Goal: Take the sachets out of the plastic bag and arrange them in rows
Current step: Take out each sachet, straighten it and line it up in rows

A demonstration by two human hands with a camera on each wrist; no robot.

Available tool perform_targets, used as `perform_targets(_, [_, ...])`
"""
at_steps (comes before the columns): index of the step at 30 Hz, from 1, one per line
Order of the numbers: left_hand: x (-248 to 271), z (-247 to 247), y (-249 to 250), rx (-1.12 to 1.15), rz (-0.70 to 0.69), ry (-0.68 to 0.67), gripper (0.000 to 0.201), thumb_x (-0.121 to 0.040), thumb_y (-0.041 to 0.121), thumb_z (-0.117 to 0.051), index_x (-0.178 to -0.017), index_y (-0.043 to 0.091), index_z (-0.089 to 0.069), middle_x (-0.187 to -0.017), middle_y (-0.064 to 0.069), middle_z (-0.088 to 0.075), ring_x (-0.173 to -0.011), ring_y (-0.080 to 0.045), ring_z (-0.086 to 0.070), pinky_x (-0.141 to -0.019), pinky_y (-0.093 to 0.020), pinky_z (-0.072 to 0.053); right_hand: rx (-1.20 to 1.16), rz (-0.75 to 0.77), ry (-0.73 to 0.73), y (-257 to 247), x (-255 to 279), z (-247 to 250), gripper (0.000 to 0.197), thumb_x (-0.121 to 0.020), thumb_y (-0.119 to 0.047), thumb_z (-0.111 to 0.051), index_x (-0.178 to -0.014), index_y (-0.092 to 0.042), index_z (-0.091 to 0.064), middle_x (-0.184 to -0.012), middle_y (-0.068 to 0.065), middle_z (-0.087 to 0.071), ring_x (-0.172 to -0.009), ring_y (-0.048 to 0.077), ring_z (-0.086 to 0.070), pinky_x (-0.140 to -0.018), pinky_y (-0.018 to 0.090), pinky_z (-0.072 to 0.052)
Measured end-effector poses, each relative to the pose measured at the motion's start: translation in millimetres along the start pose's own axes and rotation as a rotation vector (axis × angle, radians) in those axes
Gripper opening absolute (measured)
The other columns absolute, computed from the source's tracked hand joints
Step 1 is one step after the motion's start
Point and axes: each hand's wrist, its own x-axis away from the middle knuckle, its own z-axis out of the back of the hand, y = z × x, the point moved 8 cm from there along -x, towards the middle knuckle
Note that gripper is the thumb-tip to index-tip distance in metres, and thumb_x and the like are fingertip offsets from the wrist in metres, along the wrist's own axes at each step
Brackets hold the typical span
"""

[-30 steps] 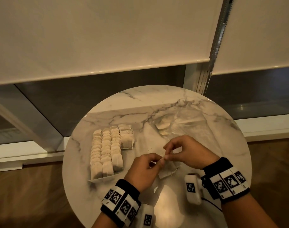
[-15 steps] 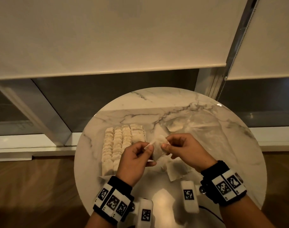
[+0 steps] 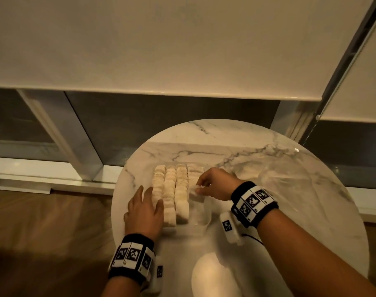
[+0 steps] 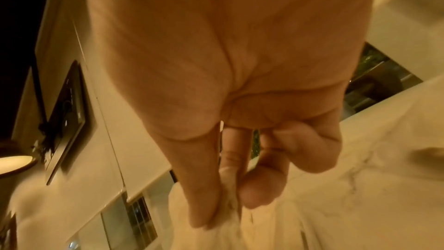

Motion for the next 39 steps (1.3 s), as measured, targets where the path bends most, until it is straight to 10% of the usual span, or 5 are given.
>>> perform_targets(12, [-4,-19,-15,0.146,-0.01,-0.079,0.062,-0.102,0.045,-0.038,-0.156,0.021,-0.02,-0.165,0.005,-0.011,-0.145,-0.025,-0.029,-0.116,-0.047,-0.031,0.452,-0.113,-0.112,-11,-45,-11,0.017,-0.087,-0.021,-0.071,-0.104,-0.02,-0.074,-0.106,0.005,-0.069,-0.092,0.025,-0.067,-0.077,0.032,-0.056])
perform_targets(26, [-3,-15,-12,0.145,-0.009,-0.076,0.058,-0.102,0.048,-0.037,-0.154,0.025,-0.024,-0.165,0.003,-0.011,-0.145,-0.027,-0.027,-0.116,-0.05,-0.029,0.338,-0.142,0.07,-2,-54,6,0.021,-0.08,-0.026,-0.082,-0.094,-0.03,-0.066,-0.103,-0.002,-0.068,-0.089,0.021,-0.066,-0.083,0.036,-0.058])
perform_targets(34, [14,4,32,-0.044,-0.106,0.022,0.052,-0.099,0.052,-0.036,-0.148,0.035,-0.031,-0.161,-0.002,-0.018,-0.15,-0.026,-0.006,-0.119,-0.057,0.0,0.228,-0.058,0.082,-21,-25,14,0.03,-0.083,-0.008,-0.057,-0.097,-0.032,-0.069,-0.1,-0.009,-0.066,-0.093,0.015,-0.062,-0.083,0.033,-0.056])
perform_targets(39, [35,-26,89,-0.043,-0.385,-0.116,0.035,-0.096,0.045,-0.039,-0.112,0.027,-0.065,-0.118,0.003,-0.064,-0.109,-0.018,-0.055,-0.1,-0.039,-0.042,0.412,-0.064,-0.14,-29,-20,-14,0.016,-0.083,-0.028,-0.064,-0.094,-0.027,-0.076,-0.097,-0.006,-0.073,-0.091,0.018,-0.064,-0.091,0.039,-0.051])
